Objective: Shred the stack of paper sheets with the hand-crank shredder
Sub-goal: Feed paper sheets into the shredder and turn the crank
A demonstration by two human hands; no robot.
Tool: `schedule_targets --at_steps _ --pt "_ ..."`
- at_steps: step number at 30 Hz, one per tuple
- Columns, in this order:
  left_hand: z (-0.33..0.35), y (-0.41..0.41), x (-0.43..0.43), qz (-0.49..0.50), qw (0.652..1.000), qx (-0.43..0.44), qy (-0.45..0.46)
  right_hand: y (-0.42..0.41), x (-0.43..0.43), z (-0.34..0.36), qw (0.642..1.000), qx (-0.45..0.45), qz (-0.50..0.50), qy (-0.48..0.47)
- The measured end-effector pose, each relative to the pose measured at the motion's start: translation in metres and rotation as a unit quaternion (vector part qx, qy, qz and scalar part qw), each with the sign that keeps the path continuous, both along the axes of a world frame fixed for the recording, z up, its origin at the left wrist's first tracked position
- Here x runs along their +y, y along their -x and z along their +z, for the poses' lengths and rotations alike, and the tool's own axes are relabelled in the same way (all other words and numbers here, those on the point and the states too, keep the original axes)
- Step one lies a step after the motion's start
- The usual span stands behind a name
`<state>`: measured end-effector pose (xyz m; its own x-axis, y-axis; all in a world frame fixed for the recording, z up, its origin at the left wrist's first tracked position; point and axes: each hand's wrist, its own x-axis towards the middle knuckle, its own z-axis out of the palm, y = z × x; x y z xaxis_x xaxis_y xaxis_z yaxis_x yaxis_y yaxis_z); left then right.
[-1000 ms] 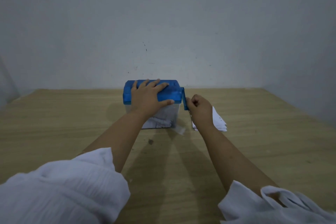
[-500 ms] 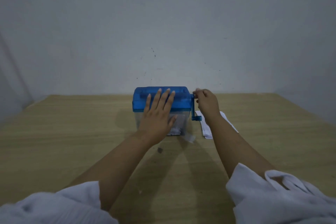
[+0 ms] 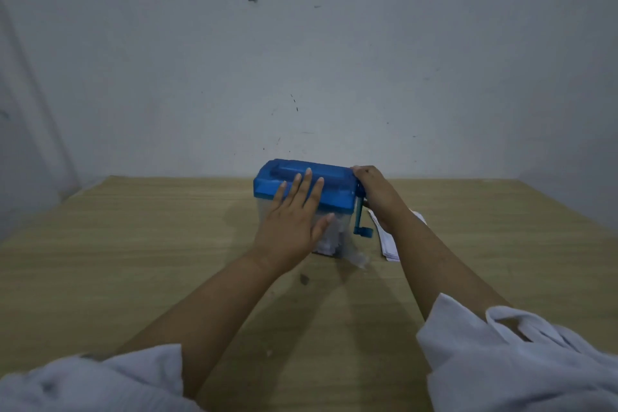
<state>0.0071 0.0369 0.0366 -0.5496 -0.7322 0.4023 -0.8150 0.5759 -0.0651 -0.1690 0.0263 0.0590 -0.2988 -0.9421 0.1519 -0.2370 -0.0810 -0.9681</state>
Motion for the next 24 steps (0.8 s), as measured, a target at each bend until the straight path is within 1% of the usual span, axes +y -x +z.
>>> schedule_targets --at_steps 3,7,8,11,13,15,17,19,21,24 --pt "0.015 -0.009 -0.003 0.018 0.999 0.003 -0.041 -0.002 0.012 -0.007 0.999 0.003 -0.023 0.027" --pt "0.042 -0.024 -0.010 0.024 0.991 0.029 -0.128 -0.016 0.032 -0.020 0.997 -0.018 -0.033 0.071" --pt "0.050 -0.027 -0.010 0.035 0.989 0.028 -0.144 -0.019 0.037 -0.021 0.997 -0.037 -0.030 0.068" --pt "0.071 -0.023 -0.008 0.090 0.983 -0.017 -0.161 -0.028 0.048 -0.022 0.995 -0.098 0.006 0.029" --pt "0.076 -0.010 -0.002 0.118 0.978 -0.021 -0.171 -0.031 0.049 -0.024 0.991 -0.132 0.021 0.010" --pt "0.070 0.006 0.005 0.139 0.973 -0.029 -0.181 -0.032 0.049 -0.024 0.988 -0.156 0.005 0.006" --pt "0.059 0.019 0.014 0.156 0.970 -0.010 -0.187 -0.029 0.046 -0.025 0.985 -0.166 -0.038 0.005" --pt "0.048 0.024 0.020 0.165 0.973 0.025 -0.159 -0.025 0.041 -0.024 0.983 -0.167 -0.072 0.007" --pt "0.041 0.022 0.018 0.147 0.980 0.050 -0.124 -0.021 0.036 -0.020 0.986 -0.143 -0.089 0.019" --pt "0.040 0.005 0.008 0.070 0.985 0.078 -0.135 -0.018 0.027 -0.010 0.992 -0.059 -0.097 0.055"
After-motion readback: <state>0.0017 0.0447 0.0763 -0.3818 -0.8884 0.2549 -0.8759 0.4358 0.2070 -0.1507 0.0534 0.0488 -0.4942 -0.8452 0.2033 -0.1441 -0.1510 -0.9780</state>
